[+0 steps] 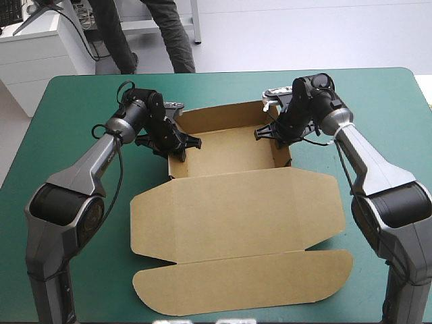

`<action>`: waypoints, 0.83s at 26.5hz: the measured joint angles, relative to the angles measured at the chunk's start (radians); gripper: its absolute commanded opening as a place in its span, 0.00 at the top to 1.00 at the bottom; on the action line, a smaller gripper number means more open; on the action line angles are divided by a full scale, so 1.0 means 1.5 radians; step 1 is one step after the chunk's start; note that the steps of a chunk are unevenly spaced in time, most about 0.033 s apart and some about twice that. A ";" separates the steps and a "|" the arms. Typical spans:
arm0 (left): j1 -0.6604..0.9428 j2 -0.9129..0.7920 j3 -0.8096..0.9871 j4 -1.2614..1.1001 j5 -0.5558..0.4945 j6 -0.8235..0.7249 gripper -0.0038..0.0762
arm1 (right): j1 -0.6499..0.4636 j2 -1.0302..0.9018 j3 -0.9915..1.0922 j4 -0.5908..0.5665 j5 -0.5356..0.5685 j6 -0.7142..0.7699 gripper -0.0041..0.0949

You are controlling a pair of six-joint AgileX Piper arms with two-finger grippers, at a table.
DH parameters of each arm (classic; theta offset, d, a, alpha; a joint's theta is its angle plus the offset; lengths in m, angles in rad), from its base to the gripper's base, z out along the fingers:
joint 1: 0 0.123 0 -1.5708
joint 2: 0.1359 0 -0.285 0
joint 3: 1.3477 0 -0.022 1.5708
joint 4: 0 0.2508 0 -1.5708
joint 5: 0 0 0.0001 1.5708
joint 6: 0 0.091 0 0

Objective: Fold the box

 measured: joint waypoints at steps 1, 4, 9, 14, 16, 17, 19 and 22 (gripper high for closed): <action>-0.001 0.002 0.000 -0.003 -0.001 0.004 0.37 | 0.000 0.000 0.000 0.003 0.000 -0.003 0.47; -0.004 0.002 0.000 -0.007 -0.001 0.010 0.35 | 0.001 0.000 0.000 0.009 0.001 -0.007 0.23; -0.004 0.002 -0.003 -0.009 -0.001 0.011 0.35 | 0.001 0.000 0.000 0.014 0.001 -0.008 0.06; -0.004 0.003 -0.042 -0.009 0.001 0.011 0.35 | 0.001 0.000 -0.001 0.012 0.001 -0.008 0.06; -0.004 0.004 -0.087 -0.007 0.003 0.011 0.35 | 0.001 0.000 -0.017 0.004 0.003 -0.008 0.06; -0.004 0.004 -0.106 -0.006 0.004 0.011 0.35 | 0.001 0.000 -0.028 0.002 0.004 -0.006 0.06; -0.004 0.004 -0.141 -0.005 0.005 0.011 0.37 | 0.001 0.000 -0.055 0.001 0.005 -0.002 0.06; -0.004 -0.010 -0.185 -0.004 0.006 0.011 0.55 | 0.001 -0.019 -0.081 0.001 0.005 0.005 0.06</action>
